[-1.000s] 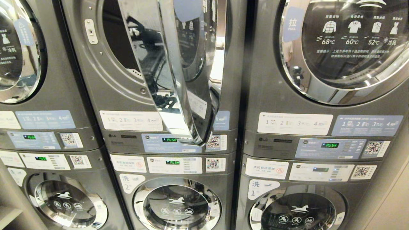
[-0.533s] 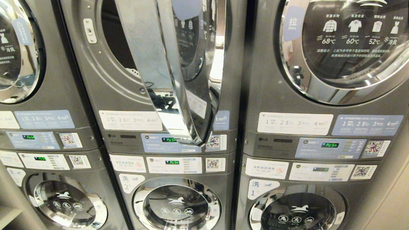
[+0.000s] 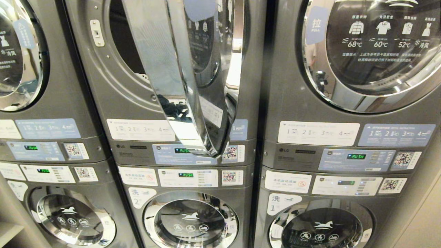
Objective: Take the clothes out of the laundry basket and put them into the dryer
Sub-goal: Close the dryer
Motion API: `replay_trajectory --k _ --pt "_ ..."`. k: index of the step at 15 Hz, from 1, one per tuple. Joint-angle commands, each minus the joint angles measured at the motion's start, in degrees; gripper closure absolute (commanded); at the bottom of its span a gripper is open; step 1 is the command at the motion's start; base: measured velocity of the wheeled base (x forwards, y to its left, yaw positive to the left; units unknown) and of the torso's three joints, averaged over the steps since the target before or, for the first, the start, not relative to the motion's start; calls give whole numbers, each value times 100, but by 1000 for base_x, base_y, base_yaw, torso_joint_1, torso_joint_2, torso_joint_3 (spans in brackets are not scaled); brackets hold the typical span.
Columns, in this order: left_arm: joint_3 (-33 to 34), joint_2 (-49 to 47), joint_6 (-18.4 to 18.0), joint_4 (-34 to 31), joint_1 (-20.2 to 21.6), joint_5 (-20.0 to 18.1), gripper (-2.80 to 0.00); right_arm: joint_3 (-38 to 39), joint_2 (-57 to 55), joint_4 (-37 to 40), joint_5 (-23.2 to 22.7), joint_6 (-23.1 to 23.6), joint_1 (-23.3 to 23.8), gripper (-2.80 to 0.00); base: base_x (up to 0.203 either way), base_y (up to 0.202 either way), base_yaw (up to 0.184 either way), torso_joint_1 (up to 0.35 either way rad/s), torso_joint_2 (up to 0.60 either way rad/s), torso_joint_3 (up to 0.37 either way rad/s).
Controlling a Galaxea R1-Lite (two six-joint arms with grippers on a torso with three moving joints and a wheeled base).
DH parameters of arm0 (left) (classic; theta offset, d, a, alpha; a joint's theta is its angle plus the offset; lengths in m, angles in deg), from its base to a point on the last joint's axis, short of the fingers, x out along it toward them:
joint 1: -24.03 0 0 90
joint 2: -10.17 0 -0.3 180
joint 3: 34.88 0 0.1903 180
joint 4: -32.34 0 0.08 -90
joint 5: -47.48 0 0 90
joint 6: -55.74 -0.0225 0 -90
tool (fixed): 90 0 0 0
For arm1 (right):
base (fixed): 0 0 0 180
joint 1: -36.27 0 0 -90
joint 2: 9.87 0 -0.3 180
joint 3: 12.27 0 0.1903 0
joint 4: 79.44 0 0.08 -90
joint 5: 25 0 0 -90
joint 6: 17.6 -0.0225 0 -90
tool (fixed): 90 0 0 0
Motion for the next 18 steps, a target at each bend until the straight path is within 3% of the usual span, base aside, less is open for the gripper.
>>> replay_trajectory --k 1,3,6,9,11,12,14,18 --pt "-32 75 -159 -114 -36 592 0 -4 14 7 3 17 -2 0 0 0 0 0 0 0" --pt "-27 347 -602 -488 -36 1074 0 -4 14 7 3 17 -2 0 0 0 0 0 0 0" --pt "18 736 -935 -846 -35 1737 0 -4 14 16 3 17 -2 0 0 0 0 0 0 0" --pt "329 1249 -1007 -1062 20 2689 0 -4 14 -1 5 6 -2 0 0 0 0 0 0 0" --pt "758 1600 -958 -1084 302 2999 0 4 14 -16 12 -32 -2 0 0 0 0 0 0 0" --pt "955 1747 -861 -1087 539 3046 0 4 14 -19 12 -44 -2 0 0 0 0 0 0 0" --pt "1551 2002 -319 -1085 1000 3064 0 4 14 -28 12 -52 -2 0 0 0 0 0 0 0" --pt "2733 2366 407 -984 1287 3072 0 4 14 -28 12 -71 -2 0 0 0 0 0 0 0"
